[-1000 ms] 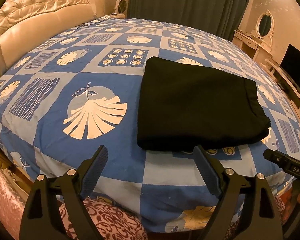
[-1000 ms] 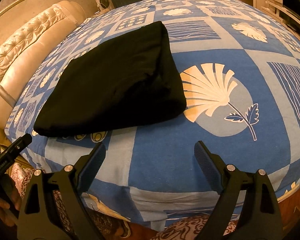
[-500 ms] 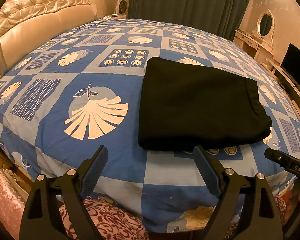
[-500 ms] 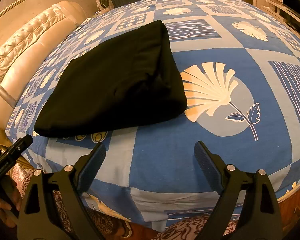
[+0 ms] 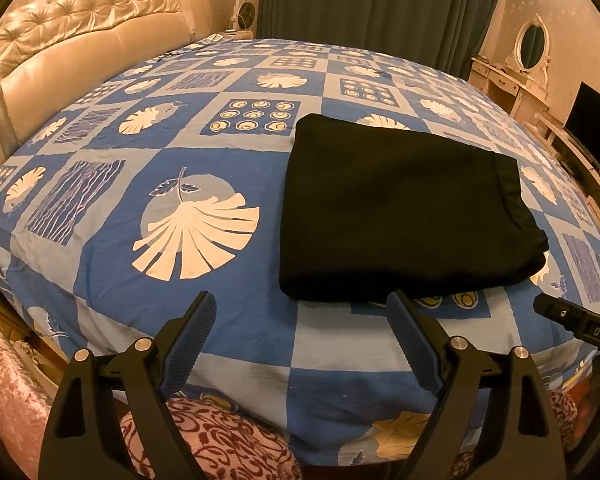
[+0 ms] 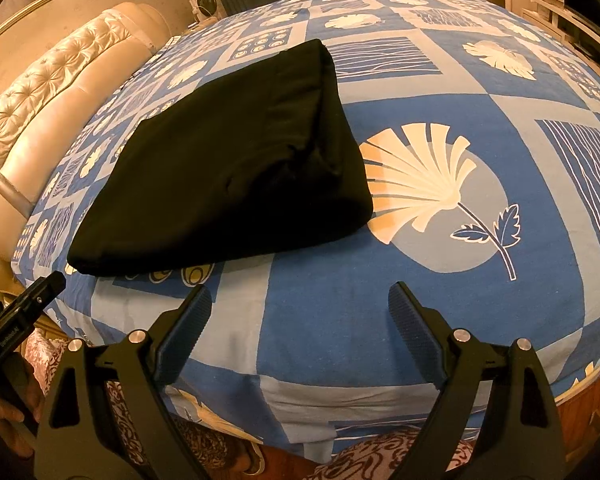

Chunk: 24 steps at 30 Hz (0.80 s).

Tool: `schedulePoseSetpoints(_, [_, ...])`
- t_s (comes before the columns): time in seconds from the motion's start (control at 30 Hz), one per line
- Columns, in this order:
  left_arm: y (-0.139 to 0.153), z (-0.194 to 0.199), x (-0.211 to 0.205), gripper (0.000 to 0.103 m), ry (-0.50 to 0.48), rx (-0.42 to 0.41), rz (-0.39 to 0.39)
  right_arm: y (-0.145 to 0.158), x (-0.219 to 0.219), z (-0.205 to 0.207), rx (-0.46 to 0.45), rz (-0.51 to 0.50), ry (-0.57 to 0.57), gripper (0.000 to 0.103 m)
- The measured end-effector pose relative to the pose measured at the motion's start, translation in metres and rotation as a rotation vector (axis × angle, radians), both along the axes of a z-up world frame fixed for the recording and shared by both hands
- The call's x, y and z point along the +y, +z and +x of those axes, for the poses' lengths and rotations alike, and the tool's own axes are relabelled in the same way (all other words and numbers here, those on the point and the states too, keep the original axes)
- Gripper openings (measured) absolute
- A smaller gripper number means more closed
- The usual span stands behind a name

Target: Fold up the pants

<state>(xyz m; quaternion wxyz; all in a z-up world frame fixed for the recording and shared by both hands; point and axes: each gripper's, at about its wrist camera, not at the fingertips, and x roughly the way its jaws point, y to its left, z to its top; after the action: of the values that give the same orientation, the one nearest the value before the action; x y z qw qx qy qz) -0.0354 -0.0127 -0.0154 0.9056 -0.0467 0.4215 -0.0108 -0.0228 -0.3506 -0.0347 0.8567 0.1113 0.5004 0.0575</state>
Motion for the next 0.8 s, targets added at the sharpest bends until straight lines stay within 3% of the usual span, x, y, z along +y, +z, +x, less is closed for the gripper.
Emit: schedulePoseSetpoints(0.8, [0.007, -0.002, -0.012, 0.086, -0.031, -0.028, 0.053, -0.004, 0.004, -0.001, 0.012, 0.004, 0.003, 0.090])
